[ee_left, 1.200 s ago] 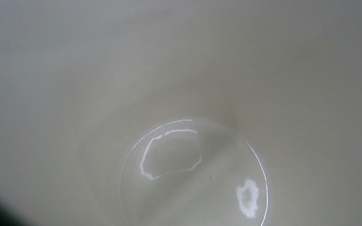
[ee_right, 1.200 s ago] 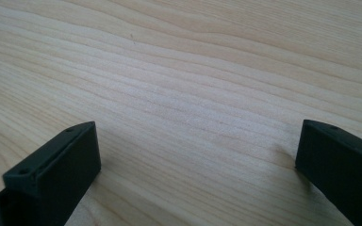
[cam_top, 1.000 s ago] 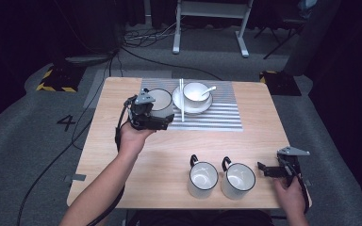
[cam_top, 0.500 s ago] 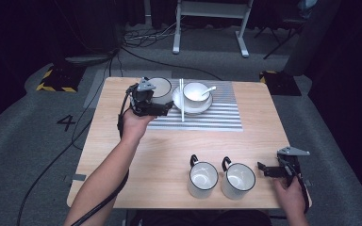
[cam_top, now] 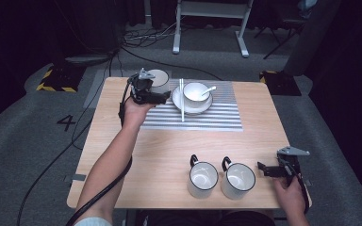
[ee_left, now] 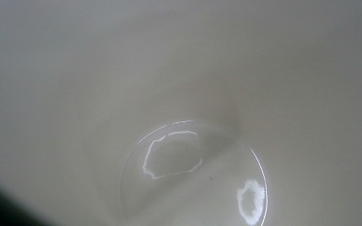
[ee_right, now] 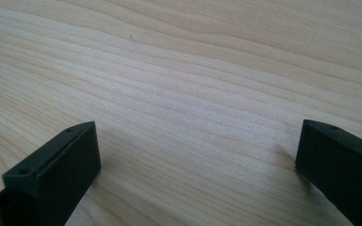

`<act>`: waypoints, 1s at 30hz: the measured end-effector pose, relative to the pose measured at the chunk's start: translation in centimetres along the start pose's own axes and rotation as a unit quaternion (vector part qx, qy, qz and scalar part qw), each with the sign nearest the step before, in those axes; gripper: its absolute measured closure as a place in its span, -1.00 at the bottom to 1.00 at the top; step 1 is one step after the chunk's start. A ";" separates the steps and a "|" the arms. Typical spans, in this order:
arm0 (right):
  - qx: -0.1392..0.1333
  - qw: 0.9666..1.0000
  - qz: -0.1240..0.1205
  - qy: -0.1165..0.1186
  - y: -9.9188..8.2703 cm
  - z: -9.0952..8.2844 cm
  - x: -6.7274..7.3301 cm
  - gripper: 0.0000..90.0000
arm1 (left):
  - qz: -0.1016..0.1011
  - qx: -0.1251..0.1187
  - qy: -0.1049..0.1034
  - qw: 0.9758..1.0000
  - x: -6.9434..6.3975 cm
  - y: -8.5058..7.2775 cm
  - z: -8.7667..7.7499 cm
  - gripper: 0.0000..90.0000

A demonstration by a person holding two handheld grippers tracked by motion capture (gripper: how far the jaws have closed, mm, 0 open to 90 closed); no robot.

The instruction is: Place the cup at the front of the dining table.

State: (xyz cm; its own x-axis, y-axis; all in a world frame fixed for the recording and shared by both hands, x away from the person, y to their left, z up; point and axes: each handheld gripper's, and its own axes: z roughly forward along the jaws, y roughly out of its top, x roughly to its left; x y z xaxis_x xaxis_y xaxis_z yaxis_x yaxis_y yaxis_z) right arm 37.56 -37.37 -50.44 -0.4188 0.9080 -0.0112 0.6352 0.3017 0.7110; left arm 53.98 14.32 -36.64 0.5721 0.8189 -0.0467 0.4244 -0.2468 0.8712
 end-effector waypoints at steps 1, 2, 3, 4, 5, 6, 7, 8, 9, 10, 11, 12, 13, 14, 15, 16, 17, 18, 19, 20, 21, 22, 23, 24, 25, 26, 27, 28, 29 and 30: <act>0.000 1.000 0.002 0.000 0.0 0.0 0.0 -0.99 | 0.001 -0.001 -0.001 1.000 0.2 0.0 0.2 -0.92; 0.000 1.000 0.001 0.000 0.0 0.0 0.0 -0.99 | -0.003 -0.003 -0.003 1.000 0.5 0.0 0.4 -0.92; 0.000 1.000 0.001 0.000 0.0 0.0 0.0 -0.99 | -0.007 -0.007 -0.001 1.000 0.7 0.0 0.5 -0.92; 0.000 1.000 0.001 0.000 0.0 0.0 0.0 -0.99 | -0.016 -0.007 -0.001 1.000 0.8 -0.1 0.8 -0.92; 0.000 1.000 0.001 0.000 0.0 0.0 0.0 -0.99 | -0.011 -0.012 0.006 1.000 1.1 -0.1 1.0 -0.92; 0.000 1.000 0.001 0.000 0.0 0.0 0.0 -0.99 | -0.009 -0.012 0.011 1.000 1.3 -0.1 1.2 -0.92; 0.000 1.000 0.001 0.000 0.0 0.0 0.0 -0.99 | -0.008 -0.011 0.014 1.000 1.5 -0.2 1.5 -0.92; 0.000 1.000 0.001 0.000 0.0 0.0 0.0 -0.99 | -0.004 -0.011 0.018 1.000 1.6 -0.2 1.7 -0.92; 0.000 1.000 0.001 0.000 0.0 0.0 0.0 -0.99 | -0.004 -0.008 0.018 1.000 1.8 -0.2 1.9 -0.92; 0.000 1.000 0.001 0.000 0.0 0.0 0.0 -0.99 | -0.004 -0.011 0.017 1.000 1.9 -0.3 2.1 -0.92; 0.000 1.000 0.001 0.000 0.0 0.0 0.0 -0.99 | -0.002 -0.008 0.015 1.000 2.0 -0.4 2.3 -0.92; 0.000 1.000 0.001 0.000 0.0 0.0 0.0 -0.99 | -0.004 -0.010 0.017 1.000 2.1 -0.4 2.5 -0.92; 0.000 1.000 0.001 0.000 0.0 0.0 0.0 -0.99 | -0.001 -0.006 0.017 1.000 2.3 -0.5 2.6 -0.92; 0.000 1.000 0.001 0.000 0.0 0.0 0.0 -0.99 | -0.007 -0.011 0.020 1.000 2.3 -0.6 2.8 -0.92; 0.000 1.000 0.001 0.000 0.0 0.0 0.0 -0.99 | -0.012 -0.009 0.018 1.000 2.5 -0.8 3.0 -0.92; 0.000 1.000 0.001 0.000 0.0 0.0 0.0 -0.99 | -0.016 -0.009 0.022 1.000 2.6 -0.9 3.3 -0.92; 0.000 1.000 0.001 0.000 0.0 0.0 0.0 -0.99 | -0.020 -0.007 0.024 1.000 2.7 -1.0 3.5 -0.92; 0.000 1.000 0.001 0.000 0.0 0.0 0.0 -0.99 | -0.025 -0.006 0.025 0.999 2.6 -1.1 3.7 -0.92; 0.000 1.000 0.001 0.000 0.0 0.0 0.0 -0.99 | -0.022 -0.001 0.029 0.999 2.7 -1.2 3.9 -0.92; 0.000 1.000 0.001 0.000 0.0 0.0 0.0 -0.99 | -0.030 0.001 0.029 0.999 2.7 -1.4 4.2 -0.92; 0.000 1.000 0.001 0.000 0.0 0.0 0.0 -0.99 | -0.025 0.006 0.032 0.999 2.8 -1.5 4.3 -0.92; 0.000 1.000 0.001 0.000 0.0 0.0 0.0 -0.99 | -0.028 0.000 0.034 0.999 2.8 -1.7 4.7 -0.92; 0.000 1.000 0.001 0.000 0.0 0.0 0.0 -0.99 | -0.020 0.009 0.037 0.999 2.8 -1.9 4.8 -0.92; 0.000 1.000 0.001 0.000 0.0 0.0 0.0 -0.99 | -0.012 0.008 0.040 0.999 2.7 -2.1 5.1 -0.92; 0.000 1.000 0.001 0.000 0.0 0.0 0.0 -0.99 | -0.008 0.009 0.038 0.999 2.7 -2.3 5.3 -0.92; 0.000 1.000 0.001 0.000 0.0 0.0 0.0 -0.99 | -0.001 0.013 0.035 0.999 2.7 -2.5 5.4 -0.92; 0.000 1.000 0.001 0.000 0.0 0.0 0.0 -0.99 | -0.002 0.014 0.033 0.999 2.6 -2.8 5.6 -0.92; 0.000 1.000 0.001 0.000 0.0 0.0 0.0 -0.99 | 0.002 0.019 0.034 0.999 2.5 -3.0 5.8 -0.92; 0.000 1.000 0.001 0.000 0.0 0.0 0.0 -0.99 | 0.002 0.020 0.034 0.999 2.4 -3.2 6.1 -0.92; 0.000 1.000 0.001 0.000 0.0 0.0 0.0 -0.99 | 0.001 0.024 0.034 0.999 2.4 -3.3 6.3 -0.92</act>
State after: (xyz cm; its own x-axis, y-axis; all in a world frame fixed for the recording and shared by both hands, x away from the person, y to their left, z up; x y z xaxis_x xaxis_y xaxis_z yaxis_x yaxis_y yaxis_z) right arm 37.56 -37.33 -50.45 -0.4172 0.9087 -0.0090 0.6361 0.2991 0.7112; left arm 58.32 13.85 -42.72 0.5250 0.8510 -0.0107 0.4577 -0.2717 0.8466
